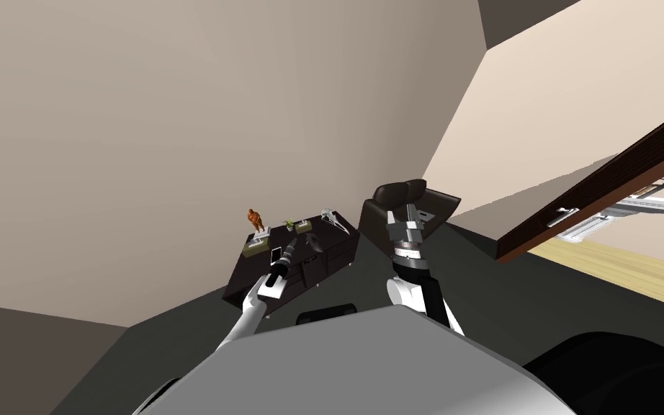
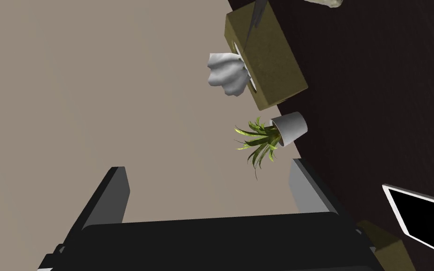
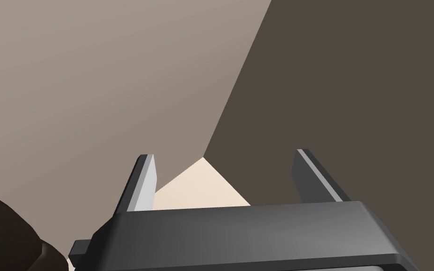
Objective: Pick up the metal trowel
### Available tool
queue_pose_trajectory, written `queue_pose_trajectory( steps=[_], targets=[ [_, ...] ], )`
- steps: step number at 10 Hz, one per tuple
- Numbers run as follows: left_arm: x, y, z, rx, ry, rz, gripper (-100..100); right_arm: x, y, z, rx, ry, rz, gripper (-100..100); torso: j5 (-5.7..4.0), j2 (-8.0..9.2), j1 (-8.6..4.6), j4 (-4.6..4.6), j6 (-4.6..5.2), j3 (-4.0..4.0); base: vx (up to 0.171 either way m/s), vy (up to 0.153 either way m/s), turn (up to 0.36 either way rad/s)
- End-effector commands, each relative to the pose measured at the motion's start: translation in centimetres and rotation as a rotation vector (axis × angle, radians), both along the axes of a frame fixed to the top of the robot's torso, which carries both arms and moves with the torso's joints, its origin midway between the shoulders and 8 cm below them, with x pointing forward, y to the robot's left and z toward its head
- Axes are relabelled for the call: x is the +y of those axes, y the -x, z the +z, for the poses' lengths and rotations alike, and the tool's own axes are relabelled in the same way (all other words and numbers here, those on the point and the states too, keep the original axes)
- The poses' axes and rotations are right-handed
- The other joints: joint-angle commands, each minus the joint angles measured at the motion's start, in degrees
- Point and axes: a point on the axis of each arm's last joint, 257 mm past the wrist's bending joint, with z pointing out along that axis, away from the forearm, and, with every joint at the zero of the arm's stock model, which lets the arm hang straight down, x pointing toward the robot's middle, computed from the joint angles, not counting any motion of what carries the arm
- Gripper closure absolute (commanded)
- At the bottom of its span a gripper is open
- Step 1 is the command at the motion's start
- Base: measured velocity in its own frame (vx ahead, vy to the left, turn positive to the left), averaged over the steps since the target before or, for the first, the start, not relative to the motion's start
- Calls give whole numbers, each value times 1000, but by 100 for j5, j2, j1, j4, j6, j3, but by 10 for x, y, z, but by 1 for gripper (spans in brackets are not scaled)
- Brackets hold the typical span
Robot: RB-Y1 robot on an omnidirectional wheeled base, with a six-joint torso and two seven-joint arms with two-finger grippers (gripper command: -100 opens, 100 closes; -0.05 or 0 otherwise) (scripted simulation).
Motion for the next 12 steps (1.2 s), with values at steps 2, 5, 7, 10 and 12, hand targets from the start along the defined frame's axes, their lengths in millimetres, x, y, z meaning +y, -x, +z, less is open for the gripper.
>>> queue_pose_trajectory(
  steps=[2, 5, 7, 10, 12],
  targets=[
    [-7, -3, -17, 38, -57, -30, -100, 0, 0, 0, 0, 0, 0, 0, 0, -1, -2, 0, 1, 0, 30, -17, -54],
    [-7, 1, -45, 97, -111, -53, -100, 0, 0, 0, 0, 0, 0, 0, -1, -5, -2, -1, 0, -3, 35, -15, -39],
    [-9, 3, -61, 132, -160, -77, -100, 0, 0, 0, 0, 0, 0, 0, -2, -16, -8, -3, 0, -9, 69, -33, -52],
    [-10, 6, -74, 160, -203, -99, -100, 0, 0, 0, 0, 0, 0, 0, -1, -15, -4, -4, -1, -9, 57, -20, -36],
    [-10, 9, -85, 181, -238, -118, -100, 0, 0, 0, 0, 0, 0, 0, -1, -12, -5, -2, 0, -7, 59, -17, -44]
  ],
)
